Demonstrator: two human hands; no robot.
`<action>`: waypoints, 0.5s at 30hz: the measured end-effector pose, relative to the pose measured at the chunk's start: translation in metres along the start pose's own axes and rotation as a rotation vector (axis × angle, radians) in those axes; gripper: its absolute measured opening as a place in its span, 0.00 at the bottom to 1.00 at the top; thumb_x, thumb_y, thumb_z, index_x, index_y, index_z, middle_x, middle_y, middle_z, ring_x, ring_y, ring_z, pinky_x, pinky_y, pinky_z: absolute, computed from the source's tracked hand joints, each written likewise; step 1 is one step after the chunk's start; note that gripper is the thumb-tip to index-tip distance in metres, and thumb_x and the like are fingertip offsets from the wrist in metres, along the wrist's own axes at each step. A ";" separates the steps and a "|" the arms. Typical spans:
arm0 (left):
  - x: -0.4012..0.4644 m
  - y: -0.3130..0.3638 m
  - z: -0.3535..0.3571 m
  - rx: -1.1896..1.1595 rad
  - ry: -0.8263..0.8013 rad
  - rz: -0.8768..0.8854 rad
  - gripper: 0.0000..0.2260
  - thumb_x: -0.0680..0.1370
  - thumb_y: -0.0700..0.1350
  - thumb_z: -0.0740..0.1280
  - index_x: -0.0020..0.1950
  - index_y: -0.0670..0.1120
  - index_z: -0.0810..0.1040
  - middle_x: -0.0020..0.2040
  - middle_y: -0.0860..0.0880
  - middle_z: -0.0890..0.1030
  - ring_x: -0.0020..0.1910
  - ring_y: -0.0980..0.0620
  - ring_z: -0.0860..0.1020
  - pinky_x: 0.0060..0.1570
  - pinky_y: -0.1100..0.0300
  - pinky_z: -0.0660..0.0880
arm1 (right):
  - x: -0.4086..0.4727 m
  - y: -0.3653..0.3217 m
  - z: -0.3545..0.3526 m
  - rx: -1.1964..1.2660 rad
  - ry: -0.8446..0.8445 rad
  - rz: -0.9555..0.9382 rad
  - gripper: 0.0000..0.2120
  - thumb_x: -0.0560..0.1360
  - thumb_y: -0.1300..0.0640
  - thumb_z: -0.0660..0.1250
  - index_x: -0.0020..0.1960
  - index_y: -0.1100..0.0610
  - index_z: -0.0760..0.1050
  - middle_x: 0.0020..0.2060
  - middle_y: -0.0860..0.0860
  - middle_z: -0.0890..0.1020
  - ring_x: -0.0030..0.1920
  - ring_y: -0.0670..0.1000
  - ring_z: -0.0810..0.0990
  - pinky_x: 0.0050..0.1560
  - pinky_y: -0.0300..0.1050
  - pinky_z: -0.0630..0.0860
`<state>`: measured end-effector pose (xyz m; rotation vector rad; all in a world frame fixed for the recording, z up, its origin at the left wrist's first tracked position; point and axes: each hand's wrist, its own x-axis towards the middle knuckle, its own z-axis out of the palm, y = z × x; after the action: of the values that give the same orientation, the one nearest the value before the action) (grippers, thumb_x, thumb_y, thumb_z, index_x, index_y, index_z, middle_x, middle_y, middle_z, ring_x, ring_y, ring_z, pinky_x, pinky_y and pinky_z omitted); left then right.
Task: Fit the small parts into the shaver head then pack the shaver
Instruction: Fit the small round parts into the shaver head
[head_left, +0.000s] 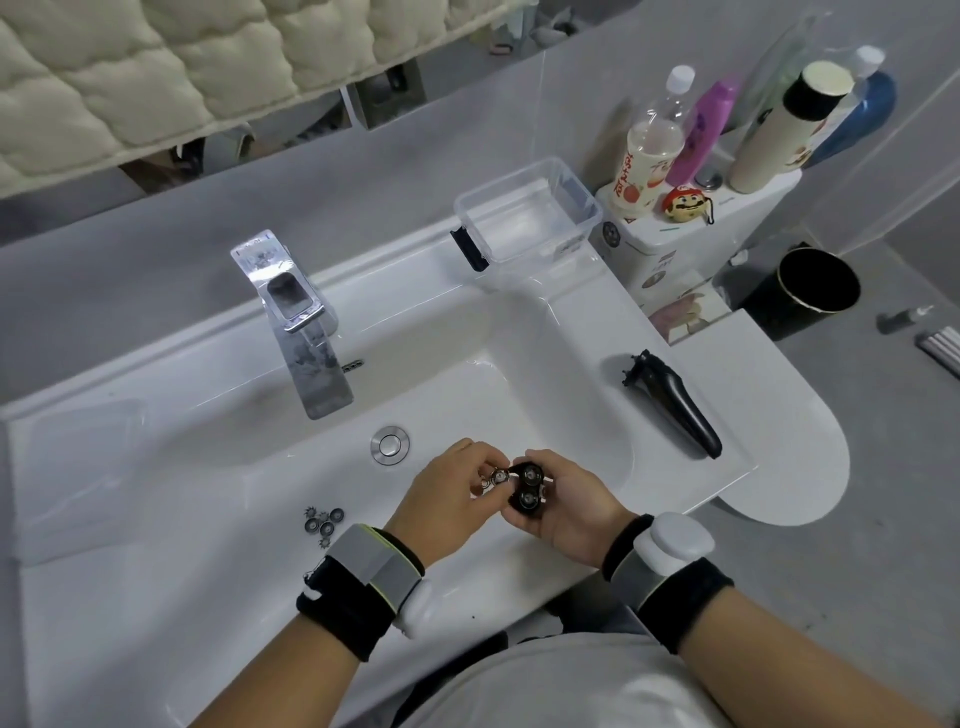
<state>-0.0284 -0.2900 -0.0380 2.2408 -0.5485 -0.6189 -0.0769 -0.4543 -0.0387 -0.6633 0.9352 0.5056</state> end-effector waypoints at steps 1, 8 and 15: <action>0.002 -0.002 0.000 -0.033 0.014 -0.021 0.07 0.75 0.53 0.69 0.53 0.57 0.77 0.45 0.58 0.75 0.40 0.62 0.74 0.40 0.72 0.68 | 0.000 -0.001 -0.001 0.009 0.008 -0.003 0.09 0.80 0.55 0.66 0.53 0.61 0.75 0.48 0.62 0.80 0.43 0.61 0.83 0.47 0.53 0.83; 0.054 -0.031 0.013 -0.184 0.010 -0.249 0.09 0.78 0.50 0.65 0.58 0.54 0.78 0.50 0.54 0.77 0.43 0.56 0.78 0.46 0.63 0.74 | 0.001 -0.016 -0.014 0.092 0.056 0.018 0.08 0.82 0.55 0.62 0.50 0.60 0.73 0.38 0.59 0.78 0.45 0.64 0.81 0.49 0.52 0.80; 0.108 -0.057 0.047 -0.268 0.024 -0.445 0.08 0.71 0.46 0.74 0.47 0.48 0.79 0.44 0.50 0.82 0.45 0.49 0.80 0.48 0.57 0.76 | 0.010 -0.026 -0.025 0.163 0.032 0.059 0.10 0.82 0.54 0.61 0.48 0.59 0.73 0.38 0.59 0.78 0.42 0.62 0.82 0.41 0.48 0.82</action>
<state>0.0413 -0.3384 -0.1377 2.1157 0.0544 -0.8314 -0.0688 -0.4885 -0.0500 -0.4984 1.0171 0.4666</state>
